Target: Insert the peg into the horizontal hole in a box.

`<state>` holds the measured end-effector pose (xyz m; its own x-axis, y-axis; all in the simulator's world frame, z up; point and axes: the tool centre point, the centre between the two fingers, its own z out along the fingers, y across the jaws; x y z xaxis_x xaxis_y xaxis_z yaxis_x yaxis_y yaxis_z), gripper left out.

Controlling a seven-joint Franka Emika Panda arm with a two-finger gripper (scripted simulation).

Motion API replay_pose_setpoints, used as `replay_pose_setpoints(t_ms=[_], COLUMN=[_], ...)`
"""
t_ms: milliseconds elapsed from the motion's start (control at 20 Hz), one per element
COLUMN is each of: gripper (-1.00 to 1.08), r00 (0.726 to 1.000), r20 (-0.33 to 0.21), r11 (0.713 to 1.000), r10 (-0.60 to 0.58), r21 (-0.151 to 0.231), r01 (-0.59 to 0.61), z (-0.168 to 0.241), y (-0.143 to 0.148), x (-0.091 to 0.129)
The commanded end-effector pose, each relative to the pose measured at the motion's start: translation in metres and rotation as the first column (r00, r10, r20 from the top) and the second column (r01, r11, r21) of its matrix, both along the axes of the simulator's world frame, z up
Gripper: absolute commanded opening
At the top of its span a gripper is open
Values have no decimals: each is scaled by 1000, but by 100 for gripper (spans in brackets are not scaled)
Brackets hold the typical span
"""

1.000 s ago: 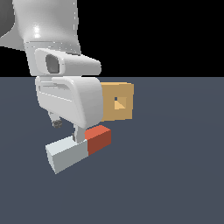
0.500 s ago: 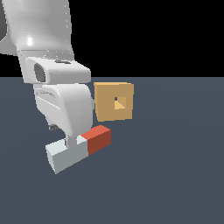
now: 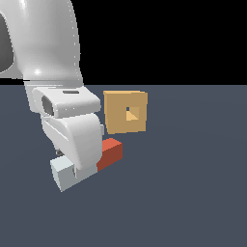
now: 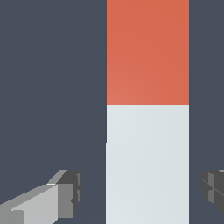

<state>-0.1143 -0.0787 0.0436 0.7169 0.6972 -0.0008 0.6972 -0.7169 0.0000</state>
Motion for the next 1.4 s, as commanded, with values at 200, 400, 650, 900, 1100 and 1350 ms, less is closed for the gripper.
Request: replay_pose_setpoints(t_ms=[200,400,650,900,1100,1350], gripper=[100,-100,-100,-100,-100,-100], r00=[1000,1000,1000,1000,1000,996], r20=[0,0,0,1,1,1], r11=[1000,1000,1000,1000,1000,996], r10=[-2,-2,-2,-2,21,92], r21=[1,1,1,1,0,-1], r01=[2,2,2,2,-21,-92], z=[-19,-20,-20,-20,-18,-14], y=[0,0,0,0,0,2], x=[0,0,0,0,5,21])
